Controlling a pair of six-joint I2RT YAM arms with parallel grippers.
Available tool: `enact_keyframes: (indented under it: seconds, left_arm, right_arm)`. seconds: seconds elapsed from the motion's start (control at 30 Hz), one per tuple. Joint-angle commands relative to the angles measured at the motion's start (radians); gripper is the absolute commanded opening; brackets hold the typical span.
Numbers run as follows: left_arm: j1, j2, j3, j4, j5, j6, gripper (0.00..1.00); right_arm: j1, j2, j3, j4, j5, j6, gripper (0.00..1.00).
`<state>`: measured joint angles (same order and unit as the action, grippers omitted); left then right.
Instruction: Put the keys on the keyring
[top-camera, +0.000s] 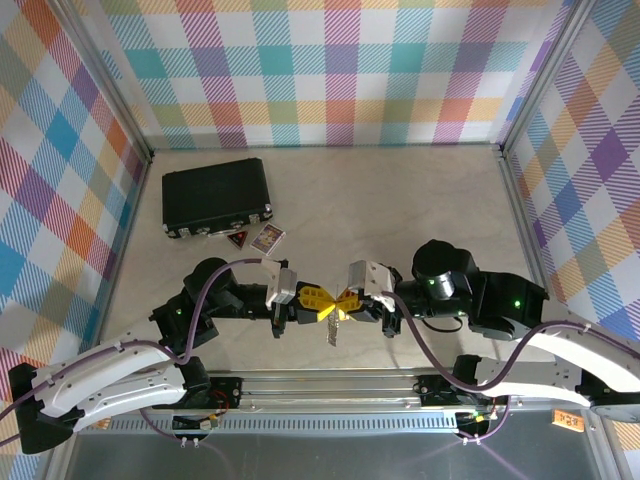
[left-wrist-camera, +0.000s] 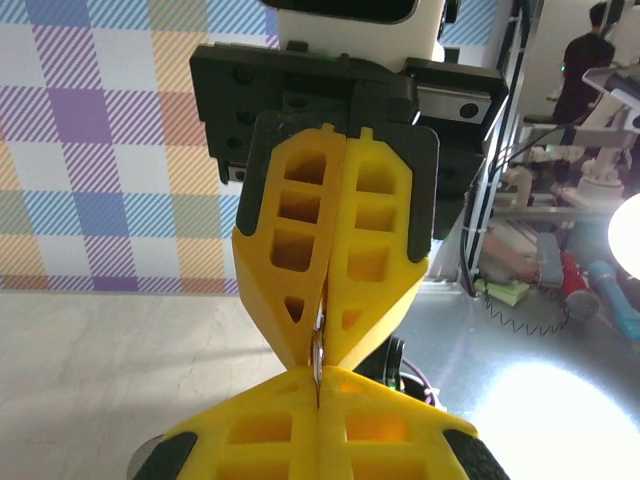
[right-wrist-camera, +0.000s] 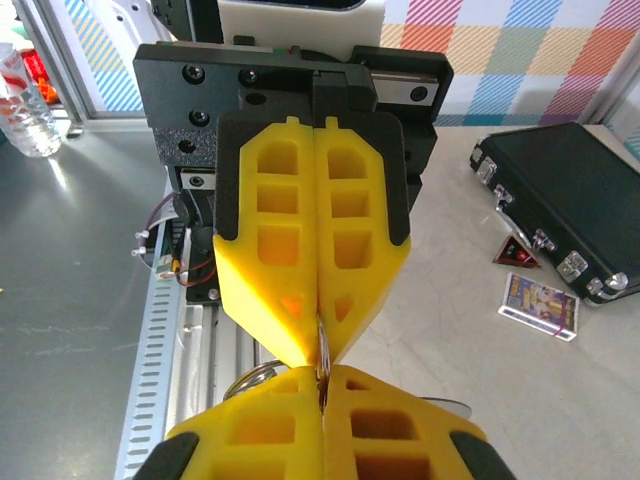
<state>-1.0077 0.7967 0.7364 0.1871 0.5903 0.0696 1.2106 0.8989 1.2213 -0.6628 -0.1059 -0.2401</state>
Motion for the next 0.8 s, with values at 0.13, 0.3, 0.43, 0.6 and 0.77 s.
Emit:
enact_keyframes:
  seconds: [0.13, 0.3, 0.43, 0.6, 0.77]
  left_arm:
    - [-0.003, -0.012, 0.044, -0.060, -0.133, 0.065, 0.00]
    - [-0.003, -0.008, 0.084, -0.212, -0.280, 0.146, 0.24]
    - [-0.003, 0.006, 0.081, -0.249, -0.303, 0.166, 0.22]
    - [-0.003, 0.017, 0.074, -0.249, -0.296, 0.167, 0.17]
    - [-0.003, 0.024, 0.081, -0.252, -0.282, 0.176, 0.00]
  right_arm:
    - [0.010, -0.009, 0.000, 0.003, 0.000, -0.022, 0.00]
    - [0.009, 0.040, 0.049, -0.078, 0.061, -0.061, 0.00]
    - [0.010, 0.075, 0.065, -0.097, 0.057, -0.073, 0.00]
    - [0.013, 0.104, 0.073, -0.111, 0.059, -0.075, 0.00]
    - [0.023, 0.135, 0.087, -0.127, 0.068, -0.073, 0.00]
